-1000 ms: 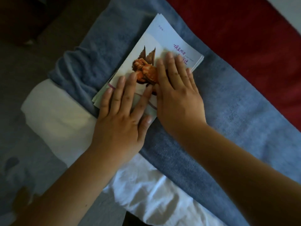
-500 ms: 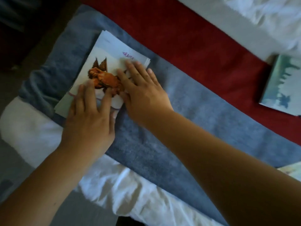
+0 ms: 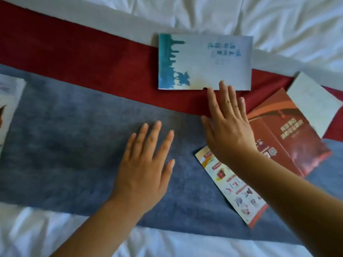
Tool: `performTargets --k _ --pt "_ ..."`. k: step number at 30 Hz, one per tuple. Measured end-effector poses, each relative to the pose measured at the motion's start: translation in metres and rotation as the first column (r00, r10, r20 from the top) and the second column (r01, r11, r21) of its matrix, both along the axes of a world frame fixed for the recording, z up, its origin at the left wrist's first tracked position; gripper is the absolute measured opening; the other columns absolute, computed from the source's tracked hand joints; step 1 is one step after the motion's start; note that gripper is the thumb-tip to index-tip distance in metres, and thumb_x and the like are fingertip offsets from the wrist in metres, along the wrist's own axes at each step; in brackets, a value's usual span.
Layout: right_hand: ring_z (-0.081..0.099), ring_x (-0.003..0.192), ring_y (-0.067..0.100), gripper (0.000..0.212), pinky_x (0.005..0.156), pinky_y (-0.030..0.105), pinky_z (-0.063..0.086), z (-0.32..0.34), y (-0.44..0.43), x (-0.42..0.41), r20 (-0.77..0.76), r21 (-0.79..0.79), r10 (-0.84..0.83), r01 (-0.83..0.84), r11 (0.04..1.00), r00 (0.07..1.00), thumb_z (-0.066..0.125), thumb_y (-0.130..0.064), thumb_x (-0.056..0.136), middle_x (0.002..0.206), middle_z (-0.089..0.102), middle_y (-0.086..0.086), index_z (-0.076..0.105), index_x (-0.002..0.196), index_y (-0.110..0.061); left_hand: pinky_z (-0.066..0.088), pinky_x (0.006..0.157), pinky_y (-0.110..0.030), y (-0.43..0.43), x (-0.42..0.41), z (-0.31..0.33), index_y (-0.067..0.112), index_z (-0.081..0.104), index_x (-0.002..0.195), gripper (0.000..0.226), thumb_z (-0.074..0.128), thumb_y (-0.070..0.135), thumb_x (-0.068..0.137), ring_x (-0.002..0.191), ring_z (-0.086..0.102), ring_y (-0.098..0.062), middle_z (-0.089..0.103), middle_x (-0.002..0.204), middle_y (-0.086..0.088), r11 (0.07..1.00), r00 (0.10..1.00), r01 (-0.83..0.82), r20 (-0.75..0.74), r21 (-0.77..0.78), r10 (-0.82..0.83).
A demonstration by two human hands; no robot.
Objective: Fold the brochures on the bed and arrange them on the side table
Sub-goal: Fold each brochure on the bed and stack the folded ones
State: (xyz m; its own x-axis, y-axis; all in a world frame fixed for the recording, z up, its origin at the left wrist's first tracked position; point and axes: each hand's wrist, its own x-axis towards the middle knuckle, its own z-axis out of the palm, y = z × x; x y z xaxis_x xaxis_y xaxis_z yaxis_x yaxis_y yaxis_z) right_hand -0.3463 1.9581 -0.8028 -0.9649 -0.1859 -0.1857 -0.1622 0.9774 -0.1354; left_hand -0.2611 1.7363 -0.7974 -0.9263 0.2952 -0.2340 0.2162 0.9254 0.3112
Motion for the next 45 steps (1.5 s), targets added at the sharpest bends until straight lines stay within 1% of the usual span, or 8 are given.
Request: performTargets --k 4,13,22,27,31,34,41,45 --pt "-0.016 0.158 0.023 0.064 0.127 0.038 -0.012 0.0 0.077 0.038 0.054 0.005 -0.143 0.143 0.99 0.988 0.028 -0.042 0.112 0.173 -0.011 0.008 0.004 0.167 -0.018 0.028 0.121 -0.059 0.084 0.006 -0.001 0.019 0.033 0.16 0.064 0.04 0.046 0.102 0.156 0.019 -0.038 0.017 0.17 -0.014 0.993 0.992 0.12 0.023 0.011 -0.121" --pt "-0.015 0.159 0.024 0.067 0.127 0.041 -0.011 -0.008 0.19 0.085 0.062 -0.084 -0.373 0.378 0.922 0.926 0.024 -0.056 0.107 0.174 -0.007 0.007 0.012 0.167 -0.028 0.021 0.122 -0.063 0.174 0.038 -0.008 0.019 0.03 0.161 0.07 0.037 0.054 0.101 0.156 0.007 -0.044 0.012 0.169 -0.023 0.951 0.951 0.305 0.069 -0.056 -0.301" --pt "-0.016 0.159 0.027 0.069 0.128 0.044 -0.012 -0.015 0.176 0.102 0.049 -0.124 -0.506 0.508 0.852 0.861 0.024 -0.056 0.107 0.174 -0.009 0.009 0.007 0.167 -0.025 0.009 0.126 -0.059 0.164 0.017 -0.021 0.034 0.014 0.164 0.068 0.027 0.062 0.103 0.158 -0.002 -0.036 0.001 0.173 -0.008 0.927 0.94 0.341 0.06 -0.156 -0.336" --pt "-0.022 0.157 0.032 0.071 0.124 0.045 -0.02 -0.01 0.142 0.096 0.091 -0.114 -0.555 0.562 0.819 0.827 0.021 -0.056 0.106 0.172 -0.013 0.014 0.005 0.167 -0.023 0.009 0.124 -0.062 0.132 -0.009 -0.017 0.04 0.011 0.163 0.066 0.034 0.052 0.102 0.158 0.003 -0.035 -0.002 0.173 -0.008 0.941 0.962 0.273 0.049 -0.199 -0.269" --pt "-0.016 0.156 0.043 0.059 0.125 0.046 -0.019 -0.003 0.104 0.103 0.03 -0.12 -0.468 0.468 0.876 0.883 0.035 -0.051 0.107 0.171 0.0 0.025 0.027 0.163 -0.034 0.002 0.125 -0.061 0.095 -0.038 -0.014 0.043 0.003 0.162 0.08 0.049 0.023 0.101 0.158 -0.006 -0.035 -0.016 0.171 -0.005 0.962 0.984 0.177 0.041 -0.207 -0.172" --pt "-0.005 0.158 0.045 0.055 0.128 0.049 -0.011 -0.005 0.078 0.106 -0.024 -0.121 -0.35 0.345 0.931 0.937 0.04 -0.048 0.107 0.169 0.013 0.027 0.042 0.158 -0.028 -0.002 0.125 -0.057 0.063 -0.048 -0.009 0.041 -0.003 0.163 0.092 0.052 0.012 0.094 0.158 -0.008 -0.033 -0.018 0.171 -0.003 0.966 0.991 0.131 0.039 -0.222 -0.125" --pt "-0.008 0.159 0.037 0.057 0.128 0.043 -0.013 -0.018 0.011 0.099 0.04 -0.175 -0.236 0.24 0.955 0.971 0.035 -0.034 0.106 0.173 0.005 0.015 0.031 0.162 -0.028 -0.002 0.127 -0.054 -0.011 -0.029 -0.01 0.04 -0.001 0.163 0.067 0.026 0.034 0.101 0.158 -0.01 -0.023 -0.013 0.172 -0.003 0.988 0.995 0.049 0.095 -0.149 -0.035" --pt "-0.01 0.159 0.035 0.057 0.129 0.045 -0.009 -0.017 -0.022 0.098 0.073 -0.17 -0.16 0.171 0.97 0.984 0.027 -0.044 0.109 0.174 0.001 0.013 0.021 0.165 -0.032 -0.001 0.128 -0.051 -0.044 -0.011 -0.012 0.023 0.006 0.165 0.068 0.023 0.044 0.102 0.159 -0.005 -0.027 -0.007 0.172 -0.01 0.986 0.999 -0.006 0.041 -0.169 0.013"
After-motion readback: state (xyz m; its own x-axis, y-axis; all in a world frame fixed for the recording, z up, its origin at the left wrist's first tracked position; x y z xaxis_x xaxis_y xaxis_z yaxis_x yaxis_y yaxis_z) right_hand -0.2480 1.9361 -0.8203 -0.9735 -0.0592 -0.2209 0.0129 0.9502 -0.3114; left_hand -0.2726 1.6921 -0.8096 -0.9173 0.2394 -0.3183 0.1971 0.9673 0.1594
